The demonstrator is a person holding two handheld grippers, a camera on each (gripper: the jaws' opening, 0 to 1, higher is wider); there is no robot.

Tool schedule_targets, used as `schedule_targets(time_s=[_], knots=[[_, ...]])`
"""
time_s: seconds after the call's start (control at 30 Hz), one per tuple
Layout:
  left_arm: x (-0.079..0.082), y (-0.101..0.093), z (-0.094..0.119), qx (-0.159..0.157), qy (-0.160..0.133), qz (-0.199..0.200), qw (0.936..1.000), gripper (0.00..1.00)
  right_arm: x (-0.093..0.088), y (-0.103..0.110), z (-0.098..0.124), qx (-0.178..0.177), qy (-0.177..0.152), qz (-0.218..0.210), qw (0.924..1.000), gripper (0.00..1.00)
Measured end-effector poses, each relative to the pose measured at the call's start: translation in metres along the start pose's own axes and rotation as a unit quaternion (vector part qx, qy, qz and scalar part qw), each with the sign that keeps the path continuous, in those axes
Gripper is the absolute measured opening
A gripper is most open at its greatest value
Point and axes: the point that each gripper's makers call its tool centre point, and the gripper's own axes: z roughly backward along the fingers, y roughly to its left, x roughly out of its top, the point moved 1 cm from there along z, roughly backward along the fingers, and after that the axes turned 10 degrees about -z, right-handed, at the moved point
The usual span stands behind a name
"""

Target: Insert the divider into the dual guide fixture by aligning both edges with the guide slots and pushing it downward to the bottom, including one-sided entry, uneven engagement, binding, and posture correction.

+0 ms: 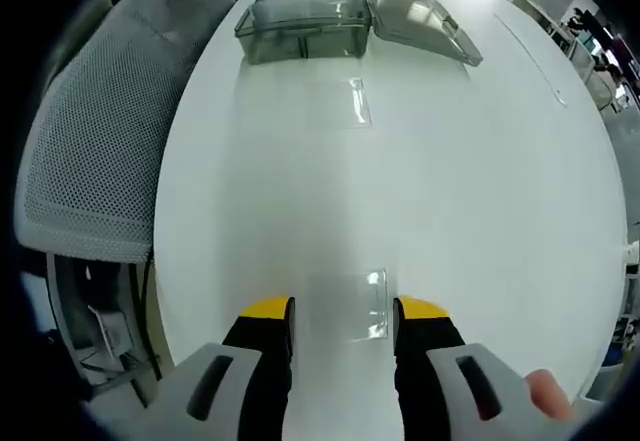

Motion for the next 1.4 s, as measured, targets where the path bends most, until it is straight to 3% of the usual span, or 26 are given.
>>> schedule_targets(time_s=[0.7, 0.9, 1.4], knots=[[-0.0031, -0.0001, 0.0004, 0.003, 0.005, 0.006, 1.0000, 0.75, -0.0003, -0.0006, -0.0008, 0.014, 0.021, 0.014, 0.9996, 0.28], [-0.0064, -0.0001, 0.0013, 0.003, 0.006, 0.009, 0.9999, 0.75, 0.0020, -0.0015, -0.0013, 0.014, 0.029, -0.022, 0.9992, 0.28], [-0.0059, -0.0007, 0.0021, 0.003, 0.004, 0.013, 0.9999, 0.74, 0.0031, -0.0019, -0.0016, 0.009, 0.010, -0.090, 0.9959, 0.27]])
